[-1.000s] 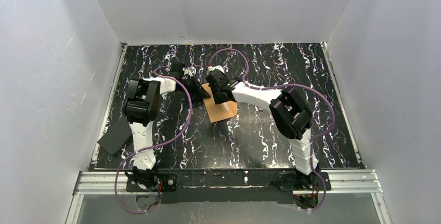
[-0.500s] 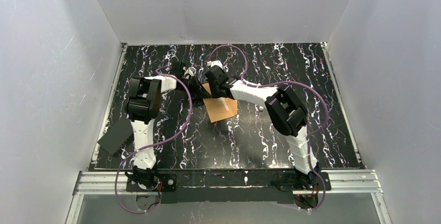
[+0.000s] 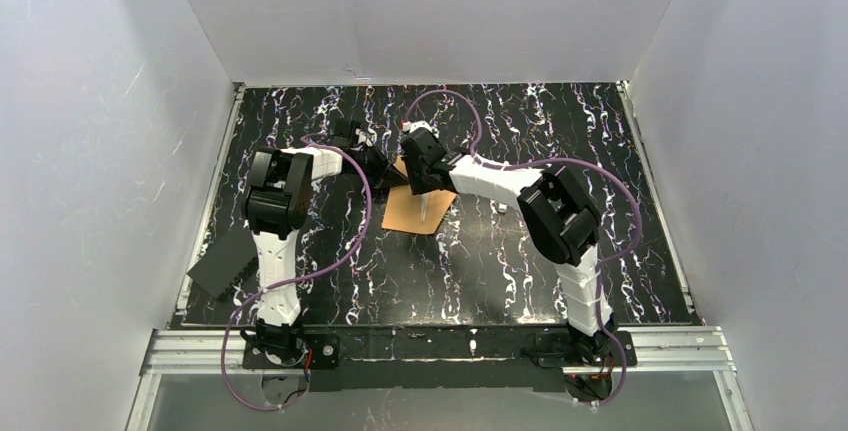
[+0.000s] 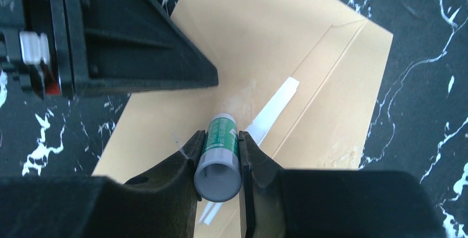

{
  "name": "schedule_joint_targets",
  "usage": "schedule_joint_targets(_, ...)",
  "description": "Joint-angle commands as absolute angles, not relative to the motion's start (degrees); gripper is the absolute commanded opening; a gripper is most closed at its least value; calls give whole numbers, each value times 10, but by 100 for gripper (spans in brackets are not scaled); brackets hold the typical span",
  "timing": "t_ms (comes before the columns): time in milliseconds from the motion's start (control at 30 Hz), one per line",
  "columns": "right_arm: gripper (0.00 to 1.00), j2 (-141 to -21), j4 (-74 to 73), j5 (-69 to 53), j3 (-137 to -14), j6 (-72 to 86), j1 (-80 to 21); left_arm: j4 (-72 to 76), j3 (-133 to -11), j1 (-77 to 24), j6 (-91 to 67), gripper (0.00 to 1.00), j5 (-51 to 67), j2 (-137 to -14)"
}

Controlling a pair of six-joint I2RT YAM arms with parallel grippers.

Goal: Place the letter into the envelope and seal it

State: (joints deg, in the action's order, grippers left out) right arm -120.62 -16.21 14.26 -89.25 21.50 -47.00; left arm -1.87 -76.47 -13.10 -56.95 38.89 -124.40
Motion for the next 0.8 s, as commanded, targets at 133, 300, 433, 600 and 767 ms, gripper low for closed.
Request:
schedule_joint_targets(133, 1, -1178, -249, 66, -836, 190, -489, -42, -758, -128, -583, 0, 276, -1256)
schedule_joint_targets(300, 1, -1177, -254, 54, -834, 163, -497, -42, -758, -128, -583, 0, 276, -1257)
schedule_joint_targets(433, 1, -1189, -267, 91, -844, 163, -496, -48, -761, -128, -577, 0, 278, -1260)
schedule_joint_targets(600, 1, -1217, -262, 140, -864, 176, -473, -55, -772, -128, -562, 0, 301, -1271)
schedule_joint_targets(767, 1, -1249, -236, 147, -897, 155, -450, -58, -779, -128, -555, 0, 311, -1277)
